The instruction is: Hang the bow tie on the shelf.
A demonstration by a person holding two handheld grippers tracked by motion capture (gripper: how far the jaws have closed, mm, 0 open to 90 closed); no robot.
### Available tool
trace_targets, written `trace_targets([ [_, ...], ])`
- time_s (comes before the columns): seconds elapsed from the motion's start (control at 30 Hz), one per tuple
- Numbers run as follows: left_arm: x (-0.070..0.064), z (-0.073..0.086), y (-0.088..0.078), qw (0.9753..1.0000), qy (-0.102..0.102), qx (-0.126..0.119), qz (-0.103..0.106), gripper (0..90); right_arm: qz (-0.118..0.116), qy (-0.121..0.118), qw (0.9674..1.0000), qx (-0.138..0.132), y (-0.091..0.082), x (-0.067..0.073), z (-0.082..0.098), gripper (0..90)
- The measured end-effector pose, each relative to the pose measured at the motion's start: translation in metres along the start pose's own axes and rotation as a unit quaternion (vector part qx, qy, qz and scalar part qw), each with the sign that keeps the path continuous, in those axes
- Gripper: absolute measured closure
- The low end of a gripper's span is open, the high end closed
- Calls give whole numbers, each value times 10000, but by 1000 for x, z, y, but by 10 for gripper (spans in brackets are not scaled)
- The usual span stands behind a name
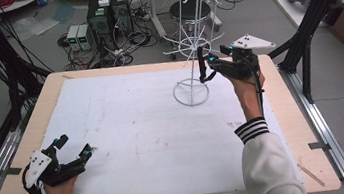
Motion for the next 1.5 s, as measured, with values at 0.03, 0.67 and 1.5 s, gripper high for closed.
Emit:
trace_targets([
  [0.03,0,0,0,10000,21,7,2,94,11,24,10000,-41,-4,1,-2,420],
  [0.67,-1,0,0,10000,47,-6,28,94,-615,-218,9977,-204,-102,25,59,113],
  [1.5,-1,0,0,10000,81,-26,23,94,-118,-27,9999,-16,-89,14,202,113],
])
Point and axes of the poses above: each handheld gripper's, and its own axes: y roughly forward along the jaws, z roughly out of its underside, x roughly to its left, the point moved 5 cm from there along y, roughly forward along the jaws, and after that the axes turned 15 degrees about y, right-handed, at the moved point
